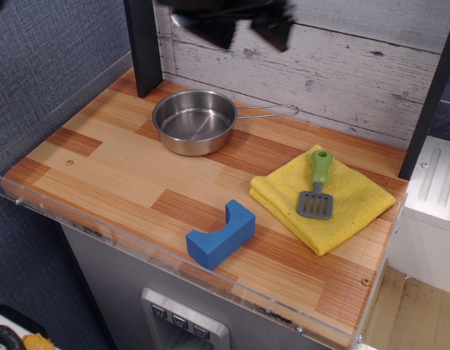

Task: Pick up the spatula and place it in front of the table in front of the pot

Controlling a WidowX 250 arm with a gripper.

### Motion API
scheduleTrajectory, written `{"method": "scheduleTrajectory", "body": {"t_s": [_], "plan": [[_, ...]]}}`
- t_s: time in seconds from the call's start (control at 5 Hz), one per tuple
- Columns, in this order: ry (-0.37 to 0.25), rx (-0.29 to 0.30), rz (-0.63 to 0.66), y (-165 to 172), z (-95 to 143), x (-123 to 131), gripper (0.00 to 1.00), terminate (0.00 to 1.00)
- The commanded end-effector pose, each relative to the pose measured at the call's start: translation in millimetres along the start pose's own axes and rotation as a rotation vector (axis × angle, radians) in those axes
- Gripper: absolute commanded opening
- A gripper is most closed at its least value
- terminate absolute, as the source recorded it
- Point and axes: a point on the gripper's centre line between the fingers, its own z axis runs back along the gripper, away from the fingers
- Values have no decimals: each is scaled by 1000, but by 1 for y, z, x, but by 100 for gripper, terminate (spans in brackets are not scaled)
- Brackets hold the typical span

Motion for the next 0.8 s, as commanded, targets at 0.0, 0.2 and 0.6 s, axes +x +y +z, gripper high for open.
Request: {"method": "scheduleTrajectory", "body": {"t_s": [0.0, 0.2, 0.6], "plan": [[96, -19, -19, -25, -35, 3, 100, 0], [167, -16, -4, -29, -52, -12, 100, 0], [236, 83, 115, -29, -67, -43, 100, 0]]}}
